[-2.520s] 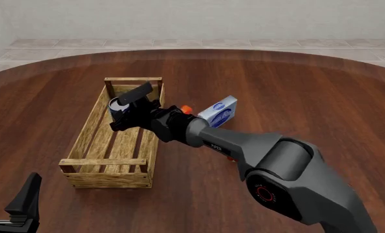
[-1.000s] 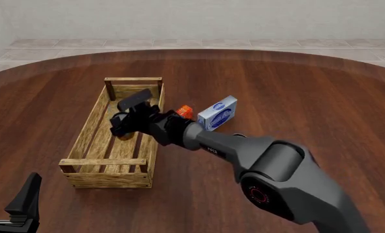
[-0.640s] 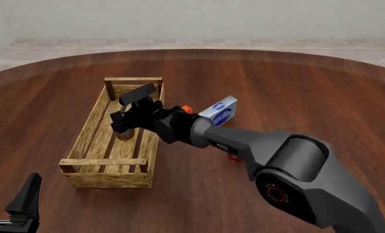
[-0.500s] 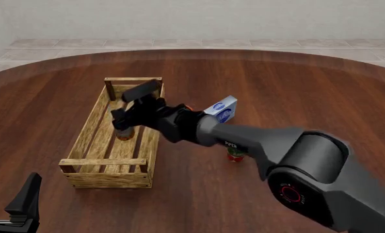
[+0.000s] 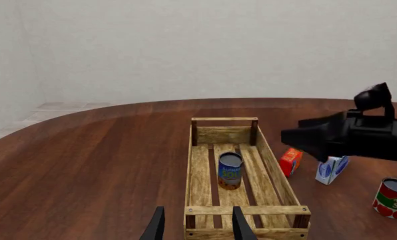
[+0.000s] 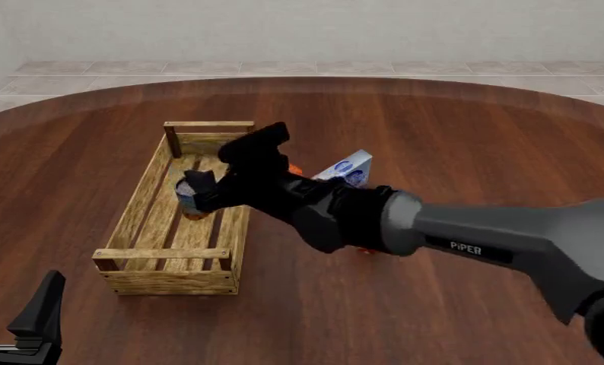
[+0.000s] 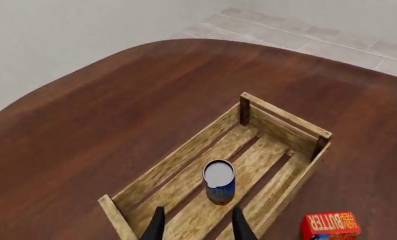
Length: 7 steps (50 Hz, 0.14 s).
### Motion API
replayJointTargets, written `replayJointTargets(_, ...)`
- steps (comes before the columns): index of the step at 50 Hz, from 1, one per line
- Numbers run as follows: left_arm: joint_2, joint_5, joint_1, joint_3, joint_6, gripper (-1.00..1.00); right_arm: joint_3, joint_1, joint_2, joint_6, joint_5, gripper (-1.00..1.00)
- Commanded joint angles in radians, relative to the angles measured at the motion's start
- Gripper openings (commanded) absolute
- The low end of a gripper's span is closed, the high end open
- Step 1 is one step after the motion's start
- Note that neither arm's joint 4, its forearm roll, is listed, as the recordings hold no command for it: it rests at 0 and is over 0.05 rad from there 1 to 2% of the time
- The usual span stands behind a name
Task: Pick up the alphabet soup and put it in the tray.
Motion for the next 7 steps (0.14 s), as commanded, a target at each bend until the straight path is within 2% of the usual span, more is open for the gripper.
replayJointTargets(1, 0.0, 0.0, 0.0, 0.0, 0.0, 1.0, 0.224, -0.001, -0.164, 0.008, -0.117, 1.0)
replayJointTargets(2, 0.0, 0.0, 0.0, 0.0, 0.0, 1.0, 0.247, 0.0, -0.182, 0.024, -0.127, 1.0)
replayJointTargets(7, 0.0, 0.0, 0.0, 0.0, 0.0, 1.0, 0.321, 0.003, -0.245, 0.028, -0.16, 1.0)
